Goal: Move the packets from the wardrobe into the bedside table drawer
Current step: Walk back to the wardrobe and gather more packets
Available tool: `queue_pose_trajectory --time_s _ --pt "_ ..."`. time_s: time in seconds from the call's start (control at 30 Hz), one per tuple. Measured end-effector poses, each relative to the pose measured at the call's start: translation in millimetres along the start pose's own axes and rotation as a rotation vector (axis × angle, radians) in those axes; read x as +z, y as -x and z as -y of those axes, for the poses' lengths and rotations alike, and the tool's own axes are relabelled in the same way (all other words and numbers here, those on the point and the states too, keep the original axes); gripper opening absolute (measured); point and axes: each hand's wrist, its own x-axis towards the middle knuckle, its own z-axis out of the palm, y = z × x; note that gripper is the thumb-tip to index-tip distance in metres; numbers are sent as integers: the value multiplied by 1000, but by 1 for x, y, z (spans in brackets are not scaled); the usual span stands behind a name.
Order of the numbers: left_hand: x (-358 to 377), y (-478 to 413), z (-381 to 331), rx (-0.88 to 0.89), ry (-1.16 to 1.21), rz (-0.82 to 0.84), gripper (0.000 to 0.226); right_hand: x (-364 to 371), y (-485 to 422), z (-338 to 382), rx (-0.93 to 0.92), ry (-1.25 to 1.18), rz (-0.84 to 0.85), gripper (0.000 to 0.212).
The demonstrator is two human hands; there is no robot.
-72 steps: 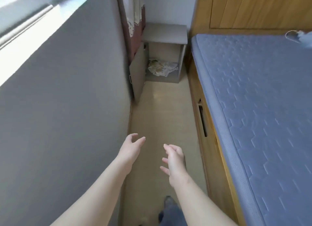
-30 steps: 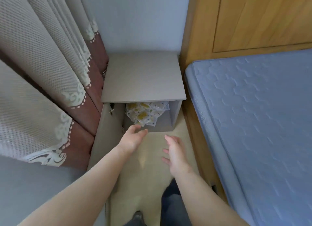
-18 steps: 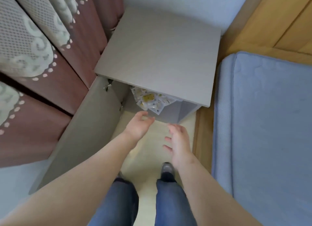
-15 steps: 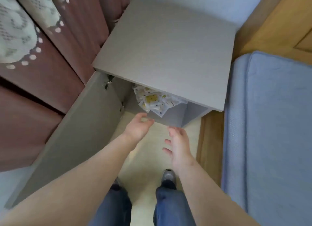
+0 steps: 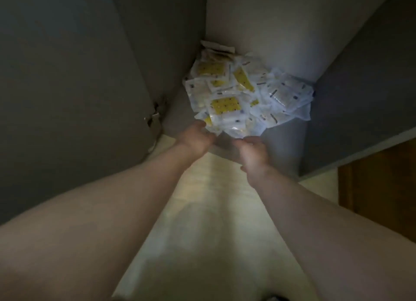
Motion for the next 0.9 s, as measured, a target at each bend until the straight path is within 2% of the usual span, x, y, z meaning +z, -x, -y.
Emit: queue_pose_trajectory --time_s 0.07,0.17,0.33,0.57,0.63,0.7,0.8,0.87,0.9 --pt "9 -25 19 43 -90 -7 46 7 -31 -13 -62 37 -16 22" --pt "17 -57 35 131 -215 -44 49 10 -67 -18 -174 127 -72 35" --pt "27 -80 33 269 -421 -57 57 -4 -85 -8 -303 489 -142 50" --pt "48 -103 8 400 -669 -14 77 -10 -111 8 -382 799 -57 83" --pt "53 -110 8 385 -704 51 84 -12 -120 7 -364 872 13 96" --pt "57 -111 13 347 -815 173 89 -11 -123 2 -339 1067 123 105" --pt "57 -113 24 344 -941 212 84 -7 -127 -7 -339 1257 198 104" --pt "56 -114 28 364 -964 176 79 -9 -129 -4 -393 1251 145 92" --pt "56 -115 28 363 -984 167 77 -12 -131 1 -474 1253 61 79"
